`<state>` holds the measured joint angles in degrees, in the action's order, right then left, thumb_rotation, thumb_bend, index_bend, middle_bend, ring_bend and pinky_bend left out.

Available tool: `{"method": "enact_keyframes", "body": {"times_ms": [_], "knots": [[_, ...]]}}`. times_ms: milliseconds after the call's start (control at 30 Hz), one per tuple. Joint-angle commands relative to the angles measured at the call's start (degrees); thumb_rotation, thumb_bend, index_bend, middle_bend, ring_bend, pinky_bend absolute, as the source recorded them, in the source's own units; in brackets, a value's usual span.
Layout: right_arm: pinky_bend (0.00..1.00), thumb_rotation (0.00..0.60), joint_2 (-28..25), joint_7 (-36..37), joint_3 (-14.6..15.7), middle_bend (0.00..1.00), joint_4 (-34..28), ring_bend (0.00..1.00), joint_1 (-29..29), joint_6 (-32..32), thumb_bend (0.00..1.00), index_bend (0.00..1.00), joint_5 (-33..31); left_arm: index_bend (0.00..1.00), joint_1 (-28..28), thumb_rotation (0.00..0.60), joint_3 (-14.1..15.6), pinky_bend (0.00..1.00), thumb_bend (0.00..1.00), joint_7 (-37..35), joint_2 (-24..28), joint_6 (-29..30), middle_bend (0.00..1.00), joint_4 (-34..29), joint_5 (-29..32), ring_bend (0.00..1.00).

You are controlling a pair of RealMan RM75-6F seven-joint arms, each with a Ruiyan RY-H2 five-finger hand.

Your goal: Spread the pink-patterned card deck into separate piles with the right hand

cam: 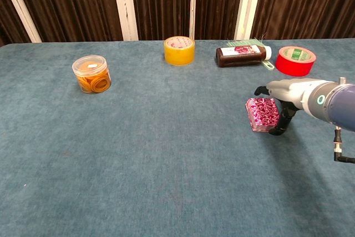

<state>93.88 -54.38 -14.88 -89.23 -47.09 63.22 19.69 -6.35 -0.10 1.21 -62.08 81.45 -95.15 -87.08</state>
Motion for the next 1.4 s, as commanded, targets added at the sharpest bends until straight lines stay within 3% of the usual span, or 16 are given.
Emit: {"method": "enact_keyframes", "body": {"times_ms": [33,167,400,567,933,1400], "knots": [[0.0,0.6,0.1,0.2,0.2,0.0,0.4,0.0,-0.2,0.0,0.32,0.07,-0.2,0.0,0.0,0.6,0.0,0.04,0.06,-0.1,0.0,-0.1,0.0,0.0,0.0,0.0],[0.0,0.6,0.2,0.5,0.4,0.0,1.1,0.0,-0.6,0.0,0.32,0.1,-0.7,0.0,0.0,0.6,0.1,0.04,0.06,-0.1,0.0,-0.1,0.0,-0.1,-0.1,0.0],[0.0,0.6,0.1,1.5,0.7,0.0,1.5,0.0,-0.8,0.0,0.32,0.29,-0.6,0.0,-0.1,0.6,0.1,0.04,0.06,-0.2,0.1,-0.2,0.0,-0.1,0.1,0.0],[0.0,0.6,0.0,2.0,0.9,0.0,1.3,0.0,-0.9,0.1,0.32,0.35,-0.2,0.0,-0.1,0.6,0.1,0.04,0.06,-0.2,0.1,-0.2,0.0,-0.2,0.1,0.0],[0.0,0.6,-1.4,4.1,1.0,0.03,-0.8,0.0,-0.8,0.9,0.32,0.41,2.0,0.0,-0.1,0.6,0.1,0.04,0.06,-0.3,0.1,-0.3,0.0,-0.1,0.2,0.0],[0.0,0.6,-8.5,7.5,2.4,0.05,-3.0,0.0,2.2,0.5,0.32,0.43,1.7,0.0,-0.1,0.6,0.0,0.04,0.06,-0.1,0.1,-0.5,0.0,-0.5,0.8,0.0]]}}
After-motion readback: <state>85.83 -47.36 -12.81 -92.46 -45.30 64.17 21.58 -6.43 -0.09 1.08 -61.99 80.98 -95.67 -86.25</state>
